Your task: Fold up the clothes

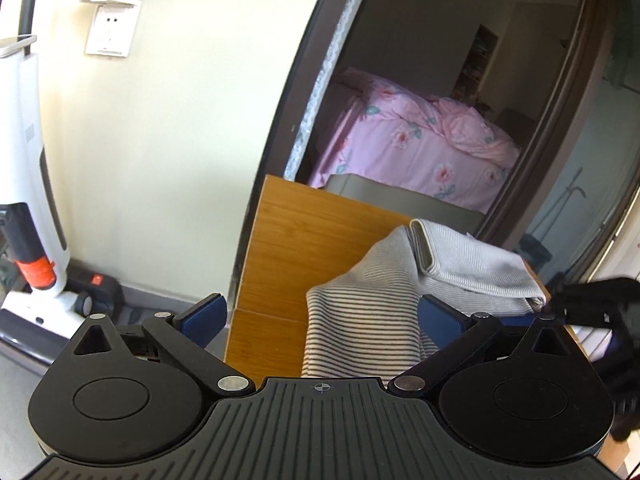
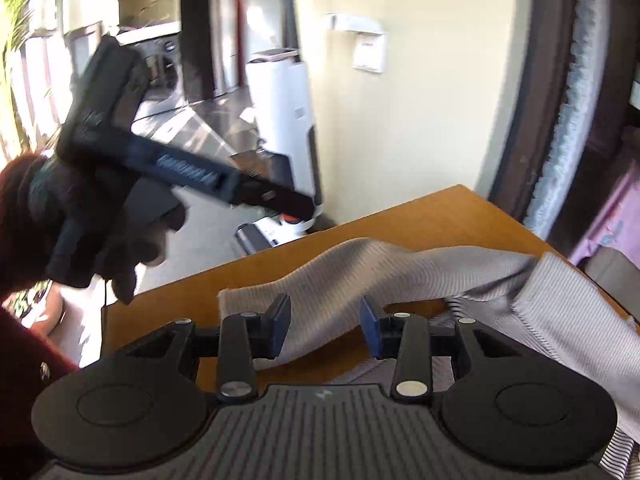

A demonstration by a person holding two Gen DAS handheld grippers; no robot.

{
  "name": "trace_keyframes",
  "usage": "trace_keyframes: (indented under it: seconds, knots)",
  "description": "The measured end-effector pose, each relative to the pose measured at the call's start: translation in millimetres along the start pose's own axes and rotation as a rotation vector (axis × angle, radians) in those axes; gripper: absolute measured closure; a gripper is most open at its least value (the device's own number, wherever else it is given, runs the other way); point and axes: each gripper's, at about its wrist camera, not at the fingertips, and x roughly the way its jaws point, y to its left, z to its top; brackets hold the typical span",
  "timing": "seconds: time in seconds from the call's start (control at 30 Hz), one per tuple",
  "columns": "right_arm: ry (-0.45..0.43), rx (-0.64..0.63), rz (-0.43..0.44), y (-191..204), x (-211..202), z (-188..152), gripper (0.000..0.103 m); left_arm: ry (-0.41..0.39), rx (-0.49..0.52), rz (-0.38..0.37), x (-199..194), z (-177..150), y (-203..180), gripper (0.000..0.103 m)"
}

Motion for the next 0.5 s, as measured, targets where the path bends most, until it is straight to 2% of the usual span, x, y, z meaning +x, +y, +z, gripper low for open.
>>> trace_keyframes:
  seconds: [0.1,0.23,0.27,0.3,0.37,0.5]
  knots:
    - [0.028,-0.073,0.029,30.9,24.0,-5.0,0.065,-0.020,-0.013,0.021,-4.0,3.9,2.8,0.000]
    - [0.054,-0.164,-0.034,44.6,47.9,-12.7,0.068,-0.035,-0.044,0.032,-11.2,5.8,4.6,0.000]
    - [0.058,-0.192,-0.054,46.9,52.0,-14.7,0.087,-0.038,-0.047,0.033,-12.8,6.4,4.7,0.000]
    - [0.040,-0.233,-0.094,46.6,49.3,-13.6,0.099,-0.041,-0.046,0.033,-14.6,6.9,4.5,0.000]
    - [-0.020,-0.293,-0.201,33.8,32.5,-3.5,0.100,-0.047,-0.044,0.033,-17.1,8.2,3.5,0.000]
    - [-0.153,-0.267,-0.454,-32.2,-24.5,35.7,0.099,-0.053,-0.054,0.032,-14.0,11.7,-0.5,0.000]
